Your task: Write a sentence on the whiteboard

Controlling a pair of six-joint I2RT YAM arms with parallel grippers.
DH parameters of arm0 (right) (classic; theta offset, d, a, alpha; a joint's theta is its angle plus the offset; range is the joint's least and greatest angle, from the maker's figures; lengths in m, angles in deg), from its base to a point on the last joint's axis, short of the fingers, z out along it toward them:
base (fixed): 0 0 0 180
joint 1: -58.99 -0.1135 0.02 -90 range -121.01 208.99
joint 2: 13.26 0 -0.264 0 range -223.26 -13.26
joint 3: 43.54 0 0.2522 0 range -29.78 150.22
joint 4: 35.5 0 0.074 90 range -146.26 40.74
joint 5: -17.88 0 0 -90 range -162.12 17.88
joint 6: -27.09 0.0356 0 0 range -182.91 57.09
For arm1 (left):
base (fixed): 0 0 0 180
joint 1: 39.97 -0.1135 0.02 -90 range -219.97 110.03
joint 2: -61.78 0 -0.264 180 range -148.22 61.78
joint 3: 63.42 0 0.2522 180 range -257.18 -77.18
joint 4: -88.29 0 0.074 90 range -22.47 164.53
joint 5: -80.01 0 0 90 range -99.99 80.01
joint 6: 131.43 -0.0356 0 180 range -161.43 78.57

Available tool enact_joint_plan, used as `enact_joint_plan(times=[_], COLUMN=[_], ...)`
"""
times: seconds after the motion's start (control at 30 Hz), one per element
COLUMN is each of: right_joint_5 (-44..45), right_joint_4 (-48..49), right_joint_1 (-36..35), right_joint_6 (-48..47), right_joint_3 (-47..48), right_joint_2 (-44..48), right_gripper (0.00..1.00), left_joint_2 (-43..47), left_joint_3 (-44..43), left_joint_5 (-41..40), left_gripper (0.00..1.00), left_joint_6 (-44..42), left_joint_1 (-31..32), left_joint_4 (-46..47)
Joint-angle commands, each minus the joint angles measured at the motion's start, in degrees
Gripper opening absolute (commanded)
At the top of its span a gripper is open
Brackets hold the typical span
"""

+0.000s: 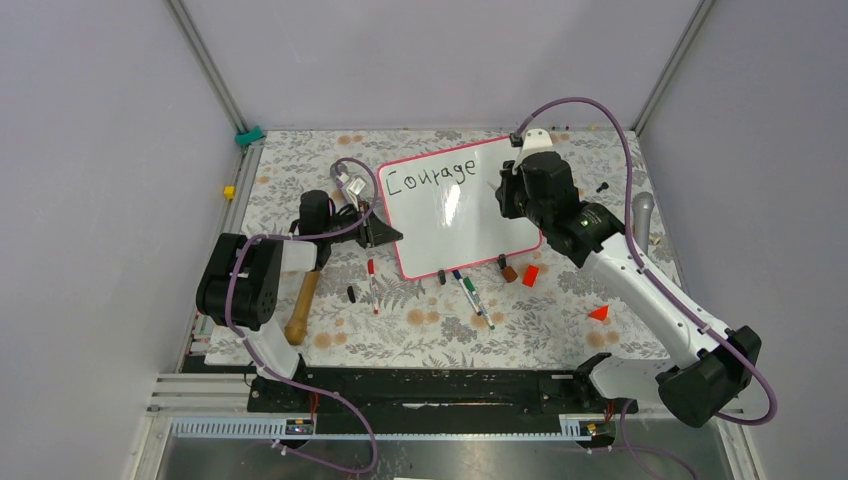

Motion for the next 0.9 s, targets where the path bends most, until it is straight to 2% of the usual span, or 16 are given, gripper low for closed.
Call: enact_joint_plan(times=[0.0,0.23,0.53,0.73,0.87], right_joint_5=[1.92,2.30,-0.04,7.66,7.76], right_joint_4=[0.36,0.76,0.41,-0.37,0.08], right_joint_1=[-0.49,-0.45,-0.60,-6.53,-8.82], right_joint_6=[-1.74,-2.31,-0.49,-2.43,-2.09], right_joint_3=[2.66,1.77,2.55,5.17,6.04], right_joint_2=[-0.11,-0.03,-2.27,-5.68,-8.00], right_gripper=[0.00,0.00,0.00,0.00,0.00], left_joint_2=[-0.85,2.52,0.92,-1.96,-1.65], left_joint_3=[-0.31,1.97,0.81,-1.43,-1.15], left_joint_5=[-5.97,-9.20,-6.76,-4.39,-4.65], left_gripper=[0.00,0.00,0.00,0.00,0.00], left_joint_6=[-3.44,-5.13,-5.34,-3.88,-3.92], left_joint_1=[-1.16,-1.09,-0.82,-0.80,-0.76], left_joint_4=[-4.56,-5.28,-5.22,-5.07,-4.94])
